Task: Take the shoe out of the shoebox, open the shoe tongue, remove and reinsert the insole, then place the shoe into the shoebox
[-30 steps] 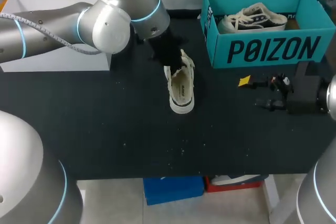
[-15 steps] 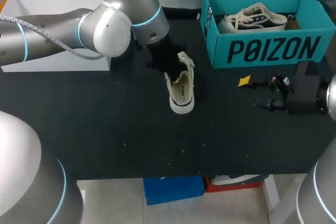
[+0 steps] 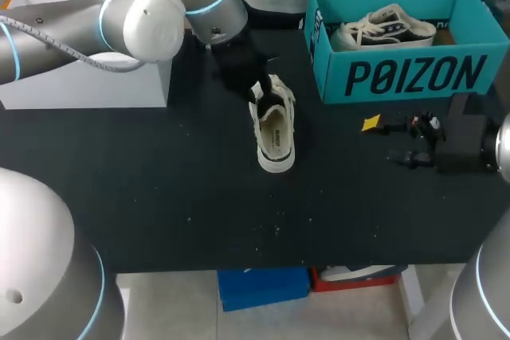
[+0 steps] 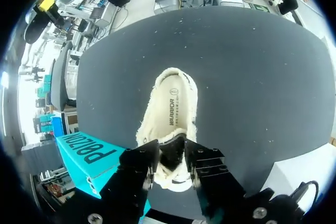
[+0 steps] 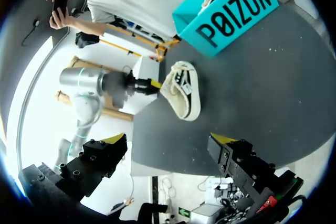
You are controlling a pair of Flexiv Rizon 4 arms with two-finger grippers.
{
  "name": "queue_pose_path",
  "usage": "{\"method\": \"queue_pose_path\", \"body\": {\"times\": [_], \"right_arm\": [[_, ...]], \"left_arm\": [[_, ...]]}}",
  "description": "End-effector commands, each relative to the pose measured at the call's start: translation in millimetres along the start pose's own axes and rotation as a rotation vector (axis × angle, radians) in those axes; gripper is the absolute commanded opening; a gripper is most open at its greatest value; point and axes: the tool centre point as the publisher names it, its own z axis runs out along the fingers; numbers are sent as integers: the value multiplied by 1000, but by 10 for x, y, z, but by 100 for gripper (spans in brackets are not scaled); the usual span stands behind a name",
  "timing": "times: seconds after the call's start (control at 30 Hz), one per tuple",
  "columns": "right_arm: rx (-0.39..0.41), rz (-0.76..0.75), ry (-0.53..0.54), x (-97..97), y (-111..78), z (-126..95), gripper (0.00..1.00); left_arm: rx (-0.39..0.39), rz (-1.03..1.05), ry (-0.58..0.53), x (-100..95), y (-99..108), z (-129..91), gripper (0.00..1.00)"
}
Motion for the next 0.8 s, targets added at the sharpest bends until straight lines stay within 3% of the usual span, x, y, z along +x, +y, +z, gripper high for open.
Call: {"method": "queue_pose_path", "body": {"times": [0.03,0.2,0.8], "right_arm": [[0,1,-2,7,1,5,100],[0,1,-2,7,1,5,100],[0,1,-2,7,1,5,100]], "left_arm": [[-6,11,45,20,35,-41,42],[-13,53,125,79,71,64,40],[16,146,208,90,62,350,38]]}}
